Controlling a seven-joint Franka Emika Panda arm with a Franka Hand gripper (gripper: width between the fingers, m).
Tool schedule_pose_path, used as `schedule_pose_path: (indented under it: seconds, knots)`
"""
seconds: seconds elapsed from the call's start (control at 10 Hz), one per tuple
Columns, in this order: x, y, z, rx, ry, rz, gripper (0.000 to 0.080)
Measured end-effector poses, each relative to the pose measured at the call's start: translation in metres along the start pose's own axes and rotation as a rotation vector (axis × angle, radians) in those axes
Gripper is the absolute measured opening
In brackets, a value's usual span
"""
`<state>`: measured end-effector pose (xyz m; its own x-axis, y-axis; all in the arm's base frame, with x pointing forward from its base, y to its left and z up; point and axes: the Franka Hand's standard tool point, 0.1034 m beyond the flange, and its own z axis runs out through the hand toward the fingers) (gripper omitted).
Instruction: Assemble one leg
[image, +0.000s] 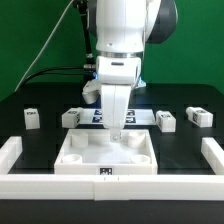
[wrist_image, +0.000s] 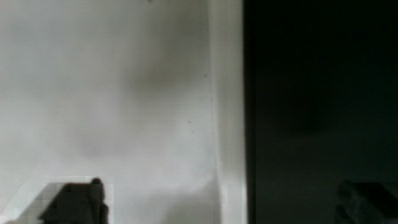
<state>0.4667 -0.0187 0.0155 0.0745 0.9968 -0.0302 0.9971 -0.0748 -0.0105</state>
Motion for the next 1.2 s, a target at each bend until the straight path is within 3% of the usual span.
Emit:
schedule_pose_path:
  seconds: [0.2, 0.5, 0.7, 0.8, 0.9, 1.0, 1.2]
  knots:
    - [0.0013, 0.0004, 0.0076, 0.010, 0.001, 0.000, 0.0650]
    - [0.0016, 0.0016, 0.0069, 0.008, 0.001, 0.000, 0.0623]
    - [0.0016, 0.0015, 0.0070, 0.008, 0.001, 0.000, 0.0257]
    - [0.0016, 0.0015, 0.0071, 0.008, 0.001, 0.000, 0.0257]
    - [0.0016, 0.0013, 0.0072, 0.008, 0.001, 0.000, 0.0117]
    - [0.0015, 0.0016, 0.0071, 0.007, 0.002, 0.001, 0.0058]
    - [0.0014, 0.0016, 0.0071, 0.007, 0.002, 0.001, 0.0058]
